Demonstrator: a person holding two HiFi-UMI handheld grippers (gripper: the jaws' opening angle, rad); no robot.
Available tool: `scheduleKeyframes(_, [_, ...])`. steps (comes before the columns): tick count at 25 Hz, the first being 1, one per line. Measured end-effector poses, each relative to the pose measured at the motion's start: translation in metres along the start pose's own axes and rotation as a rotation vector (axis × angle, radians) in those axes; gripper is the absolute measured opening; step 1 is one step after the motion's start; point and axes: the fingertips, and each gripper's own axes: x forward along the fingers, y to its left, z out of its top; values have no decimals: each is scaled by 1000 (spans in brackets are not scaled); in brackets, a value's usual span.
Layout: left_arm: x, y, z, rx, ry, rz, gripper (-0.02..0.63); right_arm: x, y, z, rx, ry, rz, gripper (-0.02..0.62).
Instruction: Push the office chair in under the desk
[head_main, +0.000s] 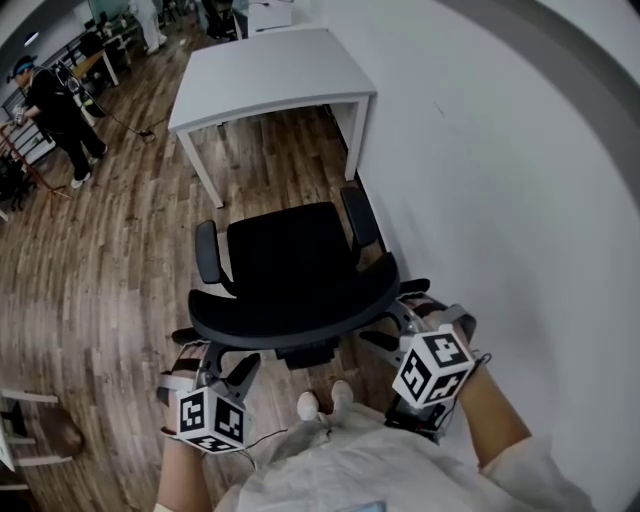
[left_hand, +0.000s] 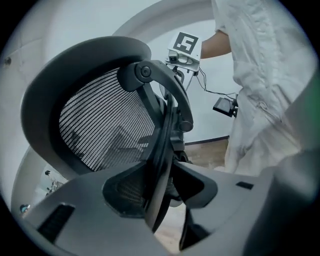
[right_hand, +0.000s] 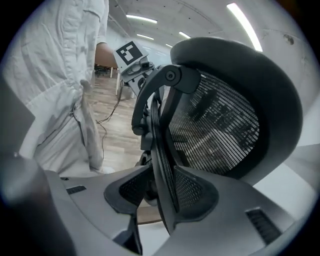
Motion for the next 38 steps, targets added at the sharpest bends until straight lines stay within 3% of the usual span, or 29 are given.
scheduleKeyframes(8, [7,3,-3,69,46,31,147,15,-3,-8,-126,131,-24,149])
scheduleKeyframes(38, [10,9,-3,19,65,-18,139,17,-7,-8,-69,187,6,133])
